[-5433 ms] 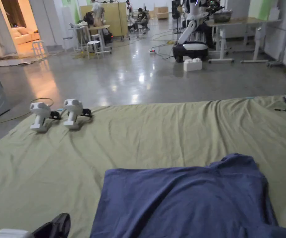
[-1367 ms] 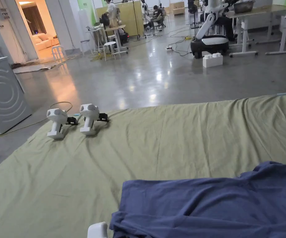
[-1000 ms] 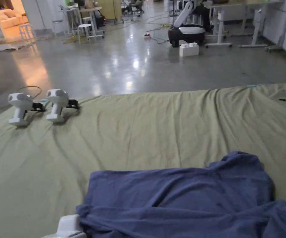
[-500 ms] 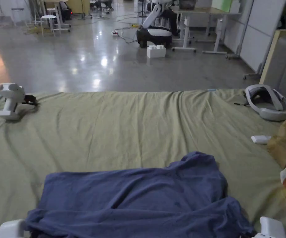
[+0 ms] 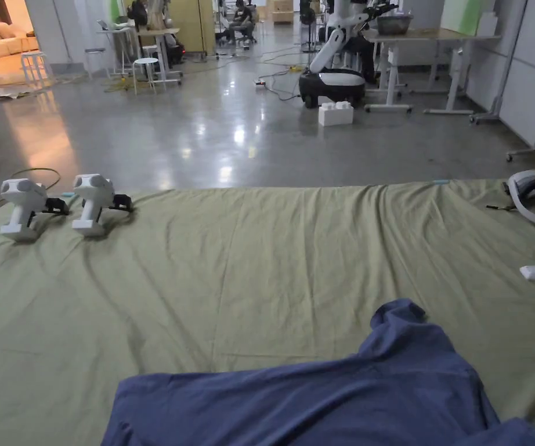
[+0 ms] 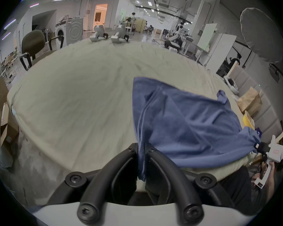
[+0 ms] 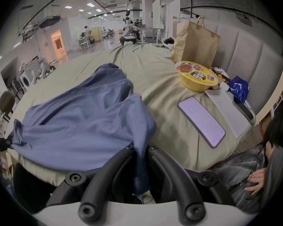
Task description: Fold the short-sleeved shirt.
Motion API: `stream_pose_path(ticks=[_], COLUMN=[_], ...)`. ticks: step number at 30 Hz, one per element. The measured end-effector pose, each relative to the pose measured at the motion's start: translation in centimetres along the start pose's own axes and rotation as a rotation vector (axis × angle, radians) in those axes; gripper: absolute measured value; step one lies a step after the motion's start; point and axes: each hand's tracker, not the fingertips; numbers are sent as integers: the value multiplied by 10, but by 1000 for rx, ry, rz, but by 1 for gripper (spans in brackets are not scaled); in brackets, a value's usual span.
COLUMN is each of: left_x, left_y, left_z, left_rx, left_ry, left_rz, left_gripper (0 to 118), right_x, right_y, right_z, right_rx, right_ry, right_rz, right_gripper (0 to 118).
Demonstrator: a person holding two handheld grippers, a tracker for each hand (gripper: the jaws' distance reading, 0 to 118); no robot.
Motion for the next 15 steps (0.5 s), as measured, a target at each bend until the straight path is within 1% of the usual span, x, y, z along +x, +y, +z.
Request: stream_pose_path(ticks=[2,4,5,6,7,8,9,10,12,13,15], left_x=[-2,-5,-6,-6,-6,-5,-2,2,16,23,39], left_y=[-12,-20,-20,-18,-16,-13,-8,-3,11,16,23], left_z=[-3,-5,-7,-6,-2,6,22,36,73,95,137], left_rx=[-12,-18,-17,-18,-7,19,92,141,249,323,450], left_ry=[9,-6,-12,-15,-7,-11,-26,-22,12,18,7], left_rz=[31,60,71,69,61,36,4,-37,-132,-165,-191], left_gripper=[9,11,25,59,97,99,98,98,98,98,98], right_x=[-7,-7,-7,-6,-3,-1,1,12,13,12,-5], right_y=[-7,-13,-14,-14,-13,-11,-8,-5,7,12,21], right_z=[0,-8,-12,-15,-16,-11,-2,3,35,54,103], right_rx=[-12,-39,-39,-42,-40,-36,7,69,190,256,371], right_ry=[-1,18,17,20,26,35,41,56,116,147,170], right_rz=[29,32,31,34,34,23,5,-3,-9,-2,19], right_gripper=[11,12,21,45,80,87,86,86,86,86,86])
